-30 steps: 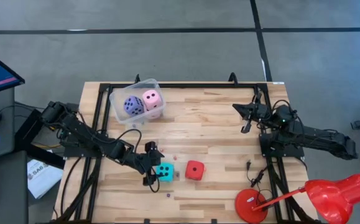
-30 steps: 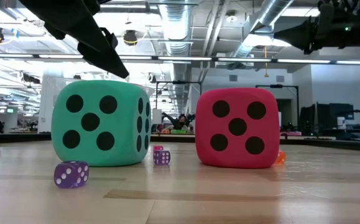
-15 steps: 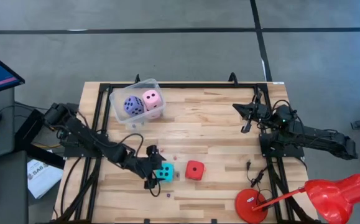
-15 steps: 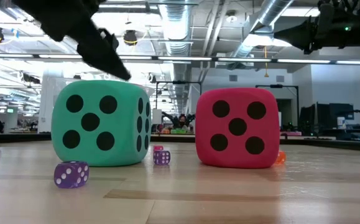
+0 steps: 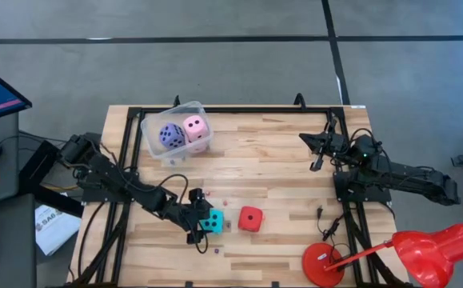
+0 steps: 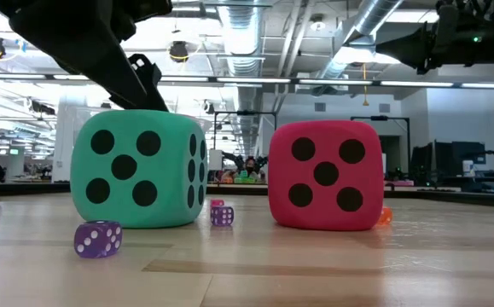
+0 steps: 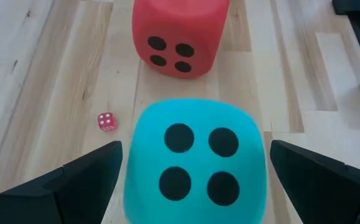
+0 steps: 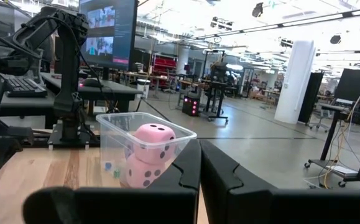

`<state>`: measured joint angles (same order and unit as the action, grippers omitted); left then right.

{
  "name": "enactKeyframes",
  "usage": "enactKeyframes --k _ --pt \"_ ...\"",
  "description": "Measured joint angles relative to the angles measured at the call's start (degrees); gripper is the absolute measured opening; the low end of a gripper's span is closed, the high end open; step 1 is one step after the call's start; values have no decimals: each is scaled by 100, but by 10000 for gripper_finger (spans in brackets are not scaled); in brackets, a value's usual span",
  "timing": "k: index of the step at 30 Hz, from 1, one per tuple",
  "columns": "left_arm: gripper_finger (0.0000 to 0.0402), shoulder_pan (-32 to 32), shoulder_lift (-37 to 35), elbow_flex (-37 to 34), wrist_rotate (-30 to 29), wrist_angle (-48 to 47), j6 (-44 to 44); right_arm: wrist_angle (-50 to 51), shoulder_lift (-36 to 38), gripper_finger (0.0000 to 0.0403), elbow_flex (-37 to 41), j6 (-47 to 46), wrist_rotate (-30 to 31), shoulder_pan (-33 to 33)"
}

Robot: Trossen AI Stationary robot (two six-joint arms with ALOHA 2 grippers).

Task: Pick & Place Dice
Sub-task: Put the large green dice into the transparent container

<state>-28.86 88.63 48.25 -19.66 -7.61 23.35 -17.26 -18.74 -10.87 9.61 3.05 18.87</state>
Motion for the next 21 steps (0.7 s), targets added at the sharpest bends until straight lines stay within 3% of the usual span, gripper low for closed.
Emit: enactKeyframes --k 13,21 --pt "400 -4 635 -2 178 6 146 0 1 0 0 -1 0 0" --pt "400 0 552 -4 230 3 243 0 0 0 0 -15 0 0"
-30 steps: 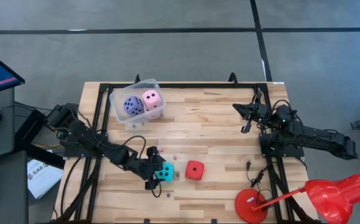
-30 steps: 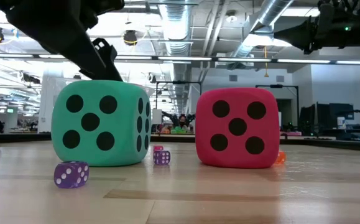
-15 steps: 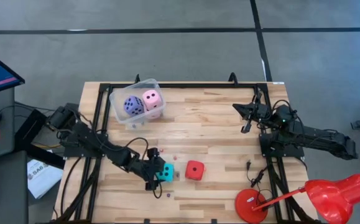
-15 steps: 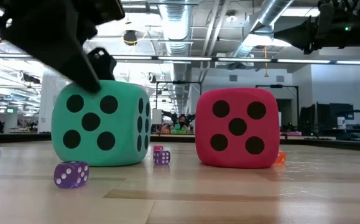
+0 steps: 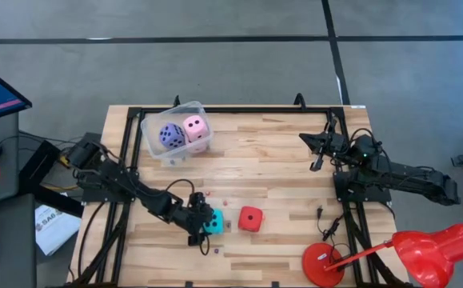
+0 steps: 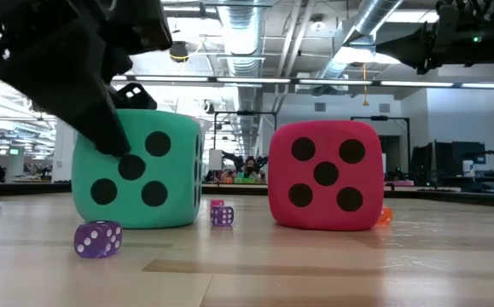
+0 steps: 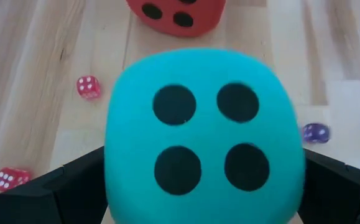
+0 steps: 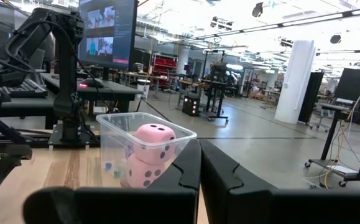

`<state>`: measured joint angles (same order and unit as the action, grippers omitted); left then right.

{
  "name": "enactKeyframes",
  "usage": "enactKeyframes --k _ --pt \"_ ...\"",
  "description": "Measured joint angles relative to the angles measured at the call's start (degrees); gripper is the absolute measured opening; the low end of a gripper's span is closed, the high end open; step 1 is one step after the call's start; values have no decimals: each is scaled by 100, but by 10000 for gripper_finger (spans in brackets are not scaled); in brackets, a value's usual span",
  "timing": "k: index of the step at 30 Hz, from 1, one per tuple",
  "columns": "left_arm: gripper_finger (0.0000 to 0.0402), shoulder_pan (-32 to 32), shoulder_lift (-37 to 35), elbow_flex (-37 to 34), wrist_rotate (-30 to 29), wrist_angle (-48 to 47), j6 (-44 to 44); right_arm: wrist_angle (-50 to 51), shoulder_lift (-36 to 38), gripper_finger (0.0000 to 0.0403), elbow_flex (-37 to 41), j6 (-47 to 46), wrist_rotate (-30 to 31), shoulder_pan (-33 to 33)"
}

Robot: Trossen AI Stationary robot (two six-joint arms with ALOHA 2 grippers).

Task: Pick & Place Dice
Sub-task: Put the large green dice into the transparent container

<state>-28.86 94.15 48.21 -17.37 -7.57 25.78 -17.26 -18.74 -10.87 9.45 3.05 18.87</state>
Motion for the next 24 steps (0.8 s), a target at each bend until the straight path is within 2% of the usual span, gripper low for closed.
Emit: enactKeyframes --k 24 --pt "400 28 -44 0 -31 35 23 0 0 0 0 17 0 2"
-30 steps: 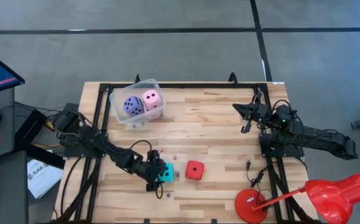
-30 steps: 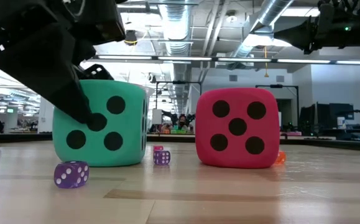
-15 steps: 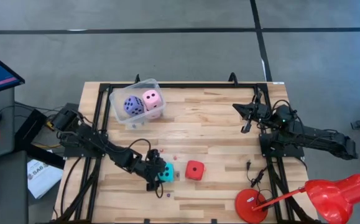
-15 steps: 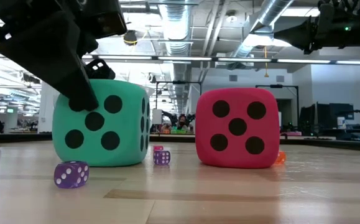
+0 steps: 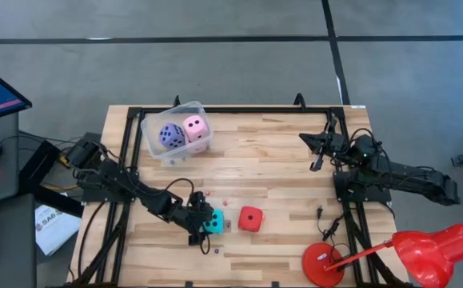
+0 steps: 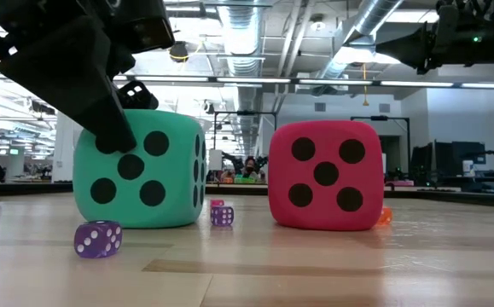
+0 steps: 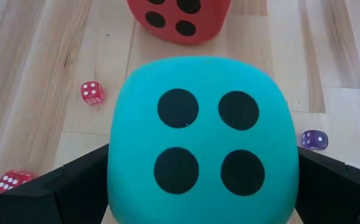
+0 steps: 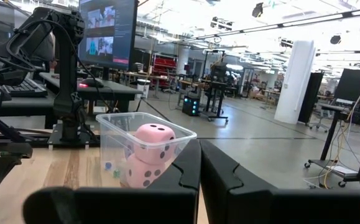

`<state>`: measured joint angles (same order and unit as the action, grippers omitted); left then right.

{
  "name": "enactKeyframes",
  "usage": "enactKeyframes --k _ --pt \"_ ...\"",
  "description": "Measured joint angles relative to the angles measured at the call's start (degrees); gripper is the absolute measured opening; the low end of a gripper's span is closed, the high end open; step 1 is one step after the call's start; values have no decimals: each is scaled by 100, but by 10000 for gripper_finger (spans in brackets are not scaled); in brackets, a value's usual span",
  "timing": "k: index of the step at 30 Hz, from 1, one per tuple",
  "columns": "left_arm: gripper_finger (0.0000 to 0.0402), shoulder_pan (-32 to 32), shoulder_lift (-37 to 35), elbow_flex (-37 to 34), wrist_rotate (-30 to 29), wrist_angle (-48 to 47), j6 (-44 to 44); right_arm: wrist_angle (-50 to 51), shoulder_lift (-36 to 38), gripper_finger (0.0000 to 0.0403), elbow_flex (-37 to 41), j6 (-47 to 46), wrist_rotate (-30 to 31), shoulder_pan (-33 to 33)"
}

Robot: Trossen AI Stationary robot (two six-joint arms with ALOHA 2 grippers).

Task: Pick & Place Dice
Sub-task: Put the large green dice into the transparent container

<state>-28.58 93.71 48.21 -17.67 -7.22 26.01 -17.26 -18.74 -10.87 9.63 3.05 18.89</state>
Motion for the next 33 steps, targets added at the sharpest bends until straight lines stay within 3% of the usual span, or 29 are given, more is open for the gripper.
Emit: enactKeyframes --k 22,33 --pt "378 0 -27 0 -4 -24 0 0 0 0 0 0 0 0" --pt "377 275 -1023 0 -37 -98 -6 -125 2 0 0 -9 0 -2"
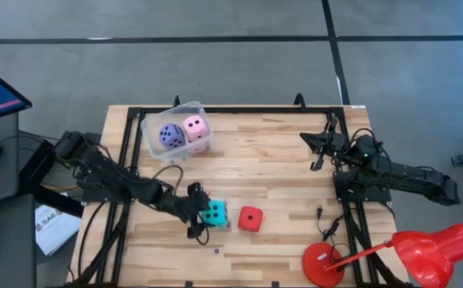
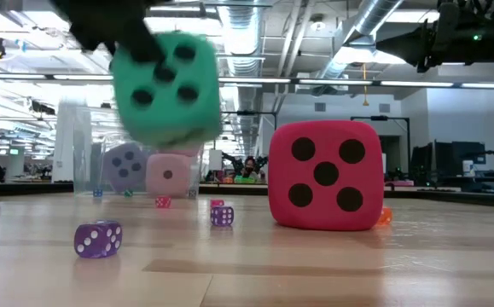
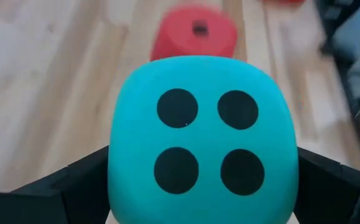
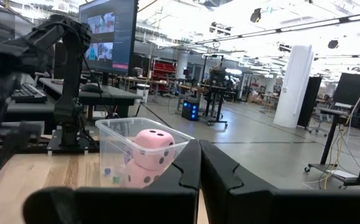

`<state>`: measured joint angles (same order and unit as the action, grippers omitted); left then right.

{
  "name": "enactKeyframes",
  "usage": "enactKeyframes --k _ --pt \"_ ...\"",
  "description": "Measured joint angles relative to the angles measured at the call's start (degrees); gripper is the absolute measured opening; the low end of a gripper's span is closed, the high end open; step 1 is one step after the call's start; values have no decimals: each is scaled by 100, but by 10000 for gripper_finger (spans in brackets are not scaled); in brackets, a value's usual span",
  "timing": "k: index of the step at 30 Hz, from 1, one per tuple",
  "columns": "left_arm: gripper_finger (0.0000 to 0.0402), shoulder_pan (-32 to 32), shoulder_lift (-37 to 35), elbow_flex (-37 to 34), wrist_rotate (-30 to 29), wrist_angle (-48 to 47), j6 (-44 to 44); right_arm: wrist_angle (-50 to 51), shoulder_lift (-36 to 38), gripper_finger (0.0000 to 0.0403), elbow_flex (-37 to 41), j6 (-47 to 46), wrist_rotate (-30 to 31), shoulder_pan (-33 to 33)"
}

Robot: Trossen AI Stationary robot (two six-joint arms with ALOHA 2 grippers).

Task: Pick & Place Dice
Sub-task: Put the large green dice into the transparent container

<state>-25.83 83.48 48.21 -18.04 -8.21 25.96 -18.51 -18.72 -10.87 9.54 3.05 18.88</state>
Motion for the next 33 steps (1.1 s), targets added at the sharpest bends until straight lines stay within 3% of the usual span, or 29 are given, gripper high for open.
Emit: enactKeyframes --k 9,16,21,33 --pt "376 294 -1140 0 -20 -256 -314 -4 -2 0 0 -4 0 2" --pt "374 337 -1768 0 -714 -496 -459 -13 -1 0 0 9 0 1" --pt "374 337 -2116 0 -1758 -551 -472 -22 0 0 0 9 0 2" --pt "372 367 -2393 0 -5096 -834 -471 -42 -2 0 0 9 0 0"
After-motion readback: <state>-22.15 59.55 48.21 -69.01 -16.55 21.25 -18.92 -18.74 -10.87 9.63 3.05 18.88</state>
